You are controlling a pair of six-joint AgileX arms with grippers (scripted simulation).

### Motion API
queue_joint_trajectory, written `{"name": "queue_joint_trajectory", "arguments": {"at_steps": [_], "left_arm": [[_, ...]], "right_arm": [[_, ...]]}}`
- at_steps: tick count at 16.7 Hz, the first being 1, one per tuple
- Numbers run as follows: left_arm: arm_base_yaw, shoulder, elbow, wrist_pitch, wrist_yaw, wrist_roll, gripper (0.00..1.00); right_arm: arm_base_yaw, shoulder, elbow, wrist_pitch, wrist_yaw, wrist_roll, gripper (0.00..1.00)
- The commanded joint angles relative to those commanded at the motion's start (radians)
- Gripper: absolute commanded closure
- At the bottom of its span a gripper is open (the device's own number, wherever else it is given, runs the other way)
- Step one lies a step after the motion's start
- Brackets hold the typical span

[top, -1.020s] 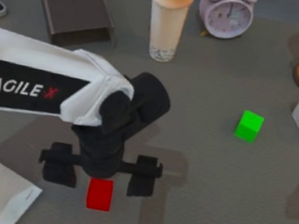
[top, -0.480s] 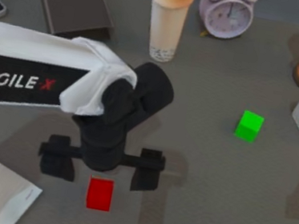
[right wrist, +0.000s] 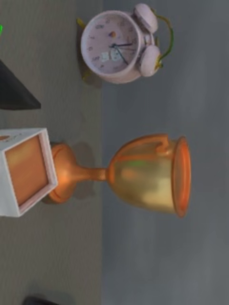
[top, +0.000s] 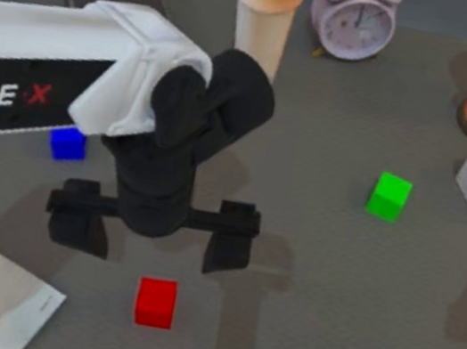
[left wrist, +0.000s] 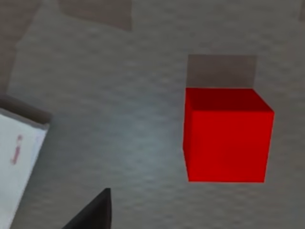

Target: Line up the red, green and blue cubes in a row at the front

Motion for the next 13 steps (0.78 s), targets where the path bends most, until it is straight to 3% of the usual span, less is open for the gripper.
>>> {"name": "queue_joint_trajectory", "arguments": {"at_steps": [6, 13], "left_arm": [[0.043, -0.083, -0.079, 0.055, -0.004, 0.008, 0.0], [0.27, -0.571, -0.442, 0.31, -0.013, 0.092, 0.0]], "right_arm": [[0.023, 0.103, 0.103, -0.071, -0.003, -0.052, 0.0], [0.109, 0.689, 0.635, -0.398, -0.001, -0.285, 0.0]]}}
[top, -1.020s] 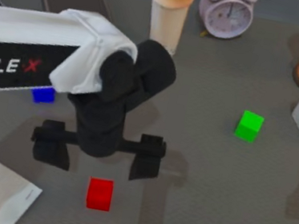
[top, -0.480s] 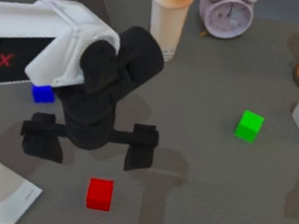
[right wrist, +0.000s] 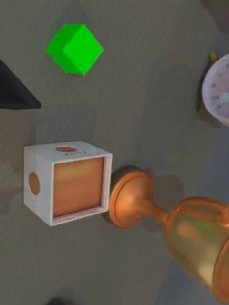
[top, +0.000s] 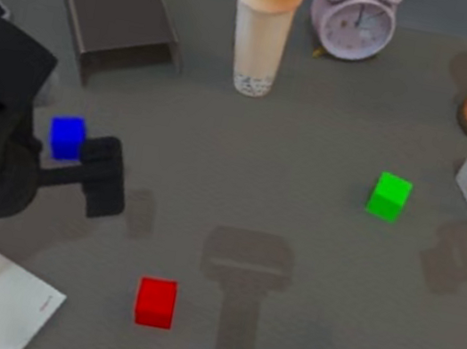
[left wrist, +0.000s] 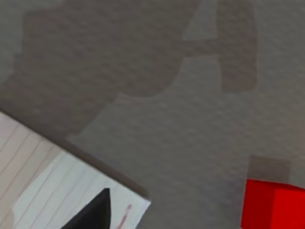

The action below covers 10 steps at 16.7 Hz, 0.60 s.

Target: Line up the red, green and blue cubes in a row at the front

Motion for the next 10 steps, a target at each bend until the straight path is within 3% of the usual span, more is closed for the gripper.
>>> {"name": "queue_joint_trajectory", "arguments": {"at_steps": [10], "left_arm": [[0.348, -0.848, -0.612, 0.472, 0.009, 0.377, 0.0]], "right_arm": [[0.149, 1.125, 0.882, -0.592, 0.002, -0.402, 0.0]]}}
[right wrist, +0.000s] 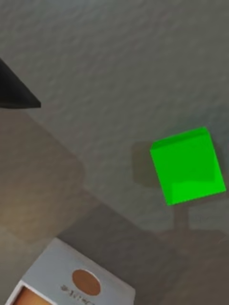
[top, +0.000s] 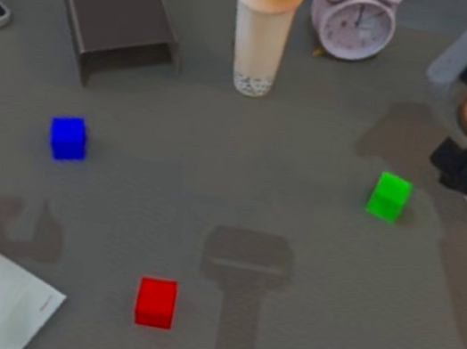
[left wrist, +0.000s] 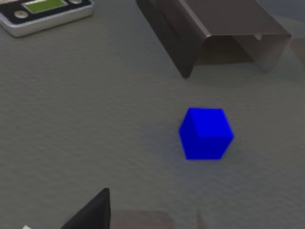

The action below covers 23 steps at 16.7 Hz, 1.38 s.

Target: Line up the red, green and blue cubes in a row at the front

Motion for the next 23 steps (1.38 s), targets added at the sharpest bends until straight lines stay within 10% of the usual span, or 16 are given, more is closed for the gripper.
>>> {"name": "queue_joint_trajectory", "arguments": {"at_steps": [9, 23], "left_arm": [[0.125, -0.34, -0.199, 0.25, 0.028, 0.271, 0.0], [0.127, -0.344, -0.202, 0.255, 0.029, 0.276, 0.0]], "right_arm": [[0.072, 0.482, 0.455, -0.254, 0.002, -0.194, 0.0], [0.074, 0.561, 0.28, 0.0, 0.003, -0.195, 0.0]]}}
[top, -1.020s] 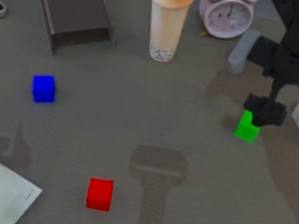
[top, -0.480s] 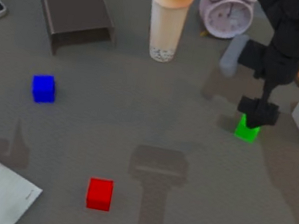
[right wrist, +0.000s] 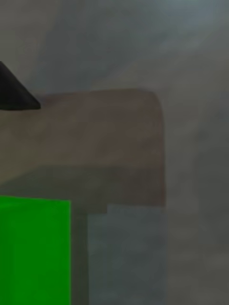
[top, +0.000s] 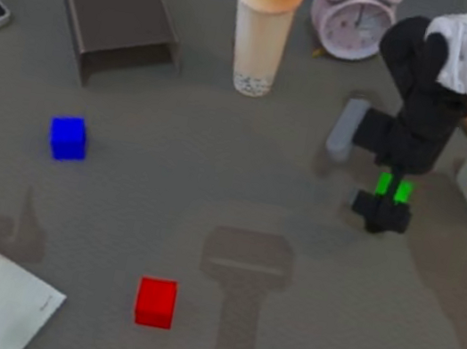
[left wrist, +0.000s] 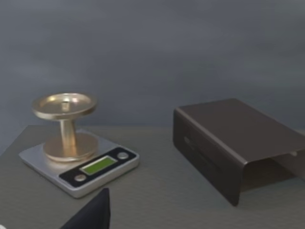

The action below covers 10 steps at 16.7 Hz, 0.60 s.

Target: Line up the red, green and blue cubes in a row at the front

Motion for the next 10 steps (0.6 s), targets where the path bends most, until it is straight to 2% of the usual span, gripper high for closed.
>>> {"name": "queue_joint_trajectory", "arguments": {"at_steps": [4, 10], "left_arm": [[0.0, 0.0, 0.0, 0.0, 0.0, 0.0, 0.0], [0.0, 0.0, 0.0, 0.0, 0.0, 0.0, 0.0]], "right_arm": [[0.0, 0.004, -0.008, 0.009, 0.0, 0.0, 0.0], [0.0, 0.004, -0.008, 0.009, 0.0, 0.0, 0.45]]}}
